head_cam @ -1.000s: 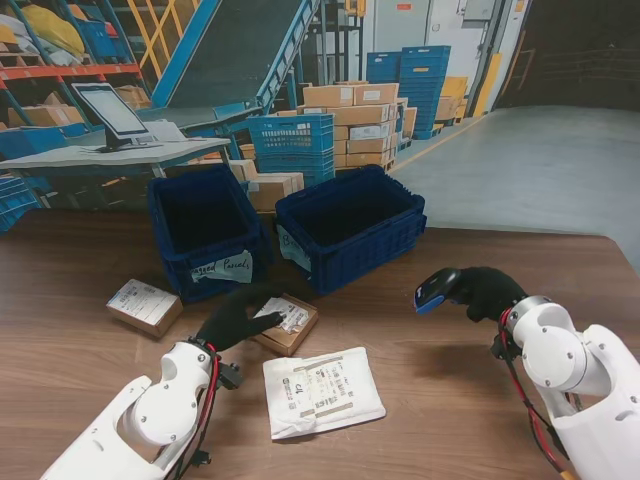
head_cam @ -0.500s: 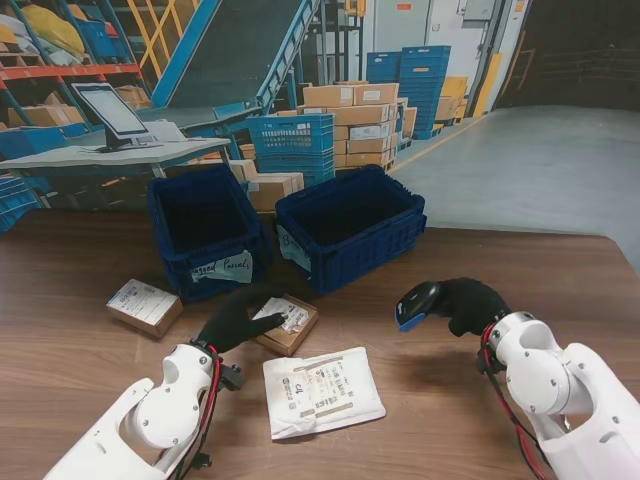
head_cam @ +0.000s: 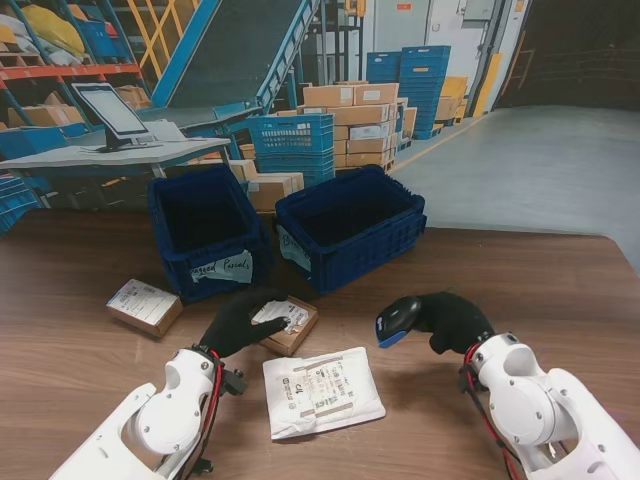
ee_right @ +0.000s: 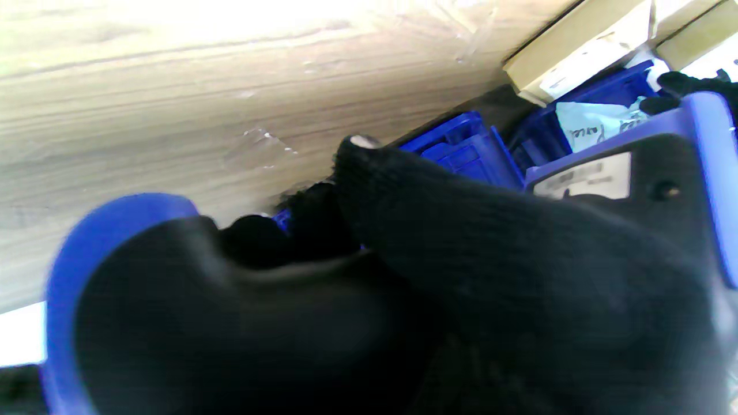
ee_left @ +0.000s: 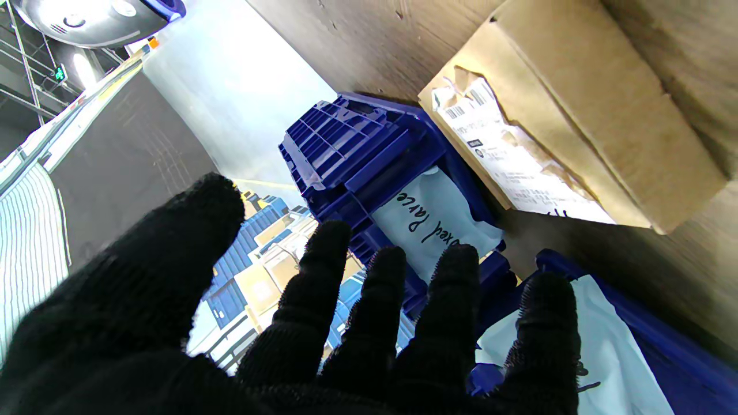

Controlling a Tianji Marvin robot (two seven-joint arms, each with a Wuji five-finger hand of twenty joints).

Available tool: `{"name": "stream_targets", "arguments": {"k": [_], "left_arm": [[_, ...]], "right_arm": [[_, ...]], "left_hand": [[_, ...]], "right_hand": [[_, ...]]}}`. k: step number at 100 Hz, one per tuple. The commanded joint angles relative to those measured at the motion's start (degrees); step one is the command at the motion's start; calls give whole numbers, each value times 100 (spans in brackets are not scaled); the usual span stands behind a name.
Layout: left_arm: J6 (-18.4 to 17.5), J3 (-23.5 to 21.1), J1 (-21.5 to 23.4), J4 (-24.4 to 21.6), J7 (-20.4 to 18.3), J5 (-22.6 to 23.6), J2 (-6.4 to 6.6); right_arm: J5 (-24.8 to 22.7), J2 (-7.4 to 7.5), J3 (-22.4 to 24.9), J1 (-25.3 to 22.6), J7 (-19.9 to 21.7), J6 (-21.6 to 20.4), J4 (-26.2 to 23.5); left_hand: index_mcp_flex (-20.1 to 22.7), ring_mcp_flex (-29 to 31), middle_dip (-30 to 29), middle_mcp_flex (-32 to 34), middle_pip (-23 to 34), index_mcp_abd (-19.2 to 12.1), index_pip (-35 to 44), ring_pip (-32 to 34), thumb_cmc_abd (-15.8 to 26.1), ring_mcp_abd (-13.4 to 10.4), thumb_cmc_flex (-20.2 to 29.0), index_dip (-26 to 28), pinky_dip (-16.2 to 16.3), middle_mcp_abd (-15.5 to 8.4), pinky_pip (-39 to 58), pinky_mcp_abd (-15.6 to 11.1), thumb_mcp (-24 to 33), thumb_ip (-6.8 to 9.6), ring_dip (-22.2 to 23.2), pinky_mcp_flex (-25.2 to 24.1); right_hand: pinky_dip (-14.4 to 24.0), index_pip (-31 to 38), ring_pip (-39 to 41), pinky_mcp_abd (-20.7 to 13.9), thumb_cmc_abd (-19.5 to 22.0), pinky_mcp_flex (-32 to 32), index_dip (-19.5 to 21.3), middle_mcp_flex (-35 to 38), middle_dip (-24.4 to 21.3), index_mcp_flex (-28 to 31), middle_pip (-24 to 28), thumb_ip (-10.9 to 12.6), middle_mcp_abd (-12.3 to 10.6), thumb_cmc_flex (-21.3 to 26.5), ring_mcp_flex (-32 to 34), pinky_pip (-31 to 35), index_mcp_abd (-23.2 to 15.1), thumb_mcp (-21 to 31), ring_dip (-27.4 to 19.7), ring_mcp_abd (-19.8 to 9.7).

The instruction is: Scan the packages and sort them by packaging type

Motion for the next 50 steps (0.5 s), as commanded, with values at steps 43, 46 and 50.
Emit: {"name": "stream_targets", "arguments": {"k": [43, 46, 50], "left_arm": [[57, -91, 182, -272, -135, 6, -7], [60, -96, 189, -281, -142, 5, -4], [63, -103, 197, -293, -158, 7, 1]], "right_arm": [[-118, -88, -482, -43, -288, -529, 241], [-138, -86, -506, -41, -303, -566, 260], [-146, -90, -544, -32, -357, -616, 306]], "left_hand": [[64, -150, -39, -8, -120, -70, 9, -109, 224, 111, -64, 11, 68, -73, -99, -43, -209, 183, -84, -50], [59, -153, -39, -9, -120, -65, 8, -111, 228, 116, -63, 11, 68, -65, -100, -42, -213, 185, -85, -52], [59, -154, -40, -15, -124, -59, 8, -111, 237, 118, -64, 11, 69, -65, -102, -39, -221, 186, -84, -54]], "right_hand": [[57, 548, 96, -325, 520, 51, 200, -50, -14, 100, 45, -87, -80, 572, 4, 341, -268, 596, -47, 138], [55, 545, 96, -321, 531, 52, 197, -54, -15, 94, 44, -88, -80, 564, 1, 340, -277, 590, -49, 138], [54, 542, 92, -319, 540, 53, 194, -63, -18, 87, 40, -89, -81, 563, -9, 339, -282, 580, -52, 137]]}}
